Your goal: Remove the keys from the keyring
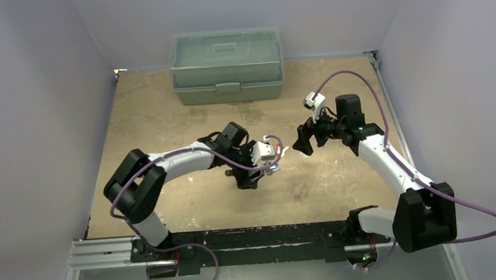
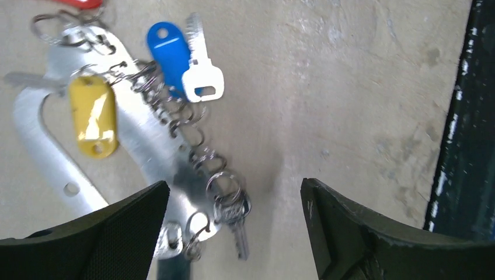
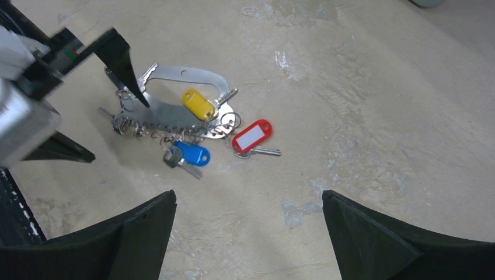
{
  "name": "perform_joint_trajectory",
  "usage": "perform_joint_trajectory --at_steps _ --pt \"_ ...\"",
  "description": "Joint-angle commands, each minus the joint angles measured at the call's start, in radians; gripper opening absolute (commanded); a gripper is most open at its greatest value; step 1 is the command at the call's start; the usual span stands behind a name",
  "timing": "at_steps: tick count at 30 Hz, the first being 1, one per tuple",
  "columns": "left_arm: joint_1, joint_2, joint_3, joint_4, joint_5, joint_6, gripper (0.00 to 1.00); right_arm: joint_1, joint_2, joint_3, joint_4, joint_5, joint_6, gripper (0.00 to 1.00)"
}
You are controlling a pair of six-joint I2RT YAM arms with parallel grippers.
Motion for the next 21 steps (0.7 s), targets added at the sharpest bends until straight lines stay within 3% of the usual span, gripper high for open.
perform_joint_trajectory --at_steps 1,7,21 --pt "0.072 -0.164 -0.009 -0.080 0.064 0.010 0.82 -0.006 -0.039 0.015 0.007 -0.027 -0.025 0.99" --pt "0.204 -0.229 -0.023 -0.143 0.020 0.129 0.72 -0.005 -0.048 0.006 0.005 -0.057 -0.028 0.99" --pt "0.206 -0.163 -0.075 -0.147 0.026 0.399 0.41 -0.005 0.072 0.134 0.039 -0.164 0.045 0.99"
